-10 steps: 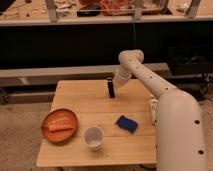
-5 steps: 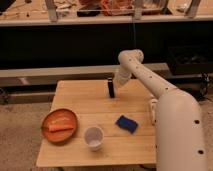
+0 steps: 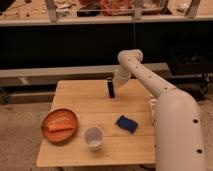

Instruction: Knock the eraser over

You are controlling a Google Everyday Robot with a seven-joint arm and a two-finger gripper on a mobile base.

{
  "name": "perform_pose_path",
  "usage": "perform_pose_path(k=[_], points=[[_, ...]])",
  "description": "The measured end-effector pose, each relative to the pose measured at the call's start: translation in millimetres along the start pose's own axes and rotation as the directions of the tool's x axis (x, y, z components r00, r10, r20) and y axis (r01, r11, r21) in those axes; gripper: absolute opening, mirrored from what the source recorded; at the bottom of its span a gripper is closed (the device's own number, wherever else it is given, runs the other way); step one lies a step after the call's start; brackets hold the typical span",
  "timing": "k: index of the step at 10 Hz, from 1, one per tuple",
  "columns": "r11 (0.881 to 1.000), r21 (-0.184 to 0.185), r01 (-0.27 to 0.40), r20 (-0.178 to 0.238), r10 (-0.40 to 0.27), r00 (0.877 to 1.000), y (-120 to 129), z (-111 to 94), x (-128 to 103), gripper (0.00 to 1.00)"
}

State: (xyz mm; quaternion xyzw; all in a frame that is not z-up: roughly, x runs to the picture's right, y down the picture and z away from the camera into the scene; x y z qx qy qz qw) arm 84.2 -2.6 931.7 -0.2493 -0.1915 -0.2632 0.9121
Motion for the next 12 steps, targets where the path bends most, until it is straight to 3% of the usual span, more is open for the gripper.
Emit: perform_pose_path(k=[12], points=[[1.0,-0.004,0.029,-0.009,-0.029,1.0,0.4,0.9,-6.6,0.01]])
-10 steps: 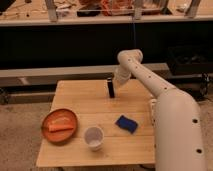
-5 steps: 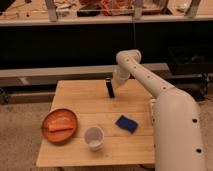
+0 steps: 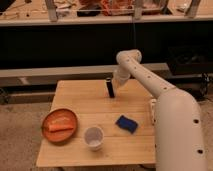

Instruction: Knock the eraser over

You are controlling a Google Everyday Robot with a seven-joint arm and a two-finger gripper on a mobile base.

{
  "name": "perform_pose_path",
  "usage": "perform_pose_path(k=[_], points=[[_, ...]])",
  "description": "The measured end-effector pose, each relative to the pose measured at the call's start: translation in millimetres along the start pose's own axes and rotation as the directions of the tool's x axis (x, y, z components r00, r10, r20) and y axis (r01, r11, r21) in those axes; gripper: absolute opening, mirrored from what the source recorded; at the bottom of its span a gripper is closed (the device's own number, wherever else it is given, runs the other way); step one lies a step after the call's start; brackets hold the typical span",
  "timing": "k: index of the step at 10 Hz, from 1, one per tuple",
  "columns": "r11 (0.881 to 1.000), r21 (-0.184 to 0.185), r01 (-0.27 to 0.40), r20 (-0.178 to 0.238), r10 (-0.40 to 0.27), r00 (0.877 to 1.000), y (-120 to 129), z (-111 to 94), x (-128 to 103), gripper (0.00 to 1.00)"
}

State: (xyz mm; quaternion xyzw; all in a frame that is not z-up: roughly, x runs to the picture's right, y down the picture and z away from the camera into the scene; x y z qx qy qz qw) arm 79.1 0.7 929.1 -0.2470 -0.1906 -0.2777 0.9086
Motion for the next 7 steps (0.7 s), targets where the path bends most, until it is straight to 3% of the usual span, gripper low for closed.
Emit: perform_pose_path(k=[7], points=[[1.0,0.004,0.015,-0.003,-0.015,1.0,-5.0,0.6,-2.7,0.01]])
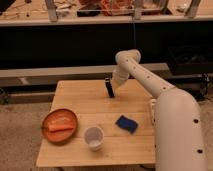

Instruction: Knock the eraser over

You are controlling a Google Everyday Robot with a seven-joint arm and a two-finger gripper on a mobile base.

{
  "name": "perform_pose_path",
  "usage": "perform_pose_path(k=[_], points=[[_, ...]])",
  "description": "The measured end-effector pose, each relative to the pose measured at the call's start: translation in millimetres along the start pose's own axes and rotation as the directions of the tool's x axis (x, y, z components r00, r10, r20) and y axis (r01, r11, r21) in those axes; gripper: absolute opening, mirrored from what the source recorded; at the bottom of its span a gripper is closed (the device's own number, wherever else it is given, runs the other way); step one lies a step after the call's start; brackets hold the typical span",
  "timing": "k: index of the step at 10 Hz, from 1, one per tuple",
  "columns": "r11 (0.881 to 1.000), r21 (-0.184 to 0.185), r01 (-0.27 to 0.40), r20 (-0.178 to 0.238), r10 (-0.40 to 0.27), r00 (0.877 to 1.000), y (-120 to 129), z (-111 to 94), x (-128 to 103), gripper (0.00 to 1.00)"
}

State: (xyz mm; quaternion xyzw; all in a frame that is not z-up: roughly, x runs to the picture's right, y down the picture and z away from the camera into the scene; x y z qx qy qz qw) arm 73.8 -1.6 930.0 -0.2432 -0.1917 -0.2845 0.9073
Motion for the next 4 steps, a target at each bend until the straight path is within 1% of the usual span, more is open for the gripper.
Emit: perform_pose_path(k=[4], points=[[1.0,0.006,0.003,-0.002,-0.003,1.0,0.0,-0.9,-0.1,0.01]])
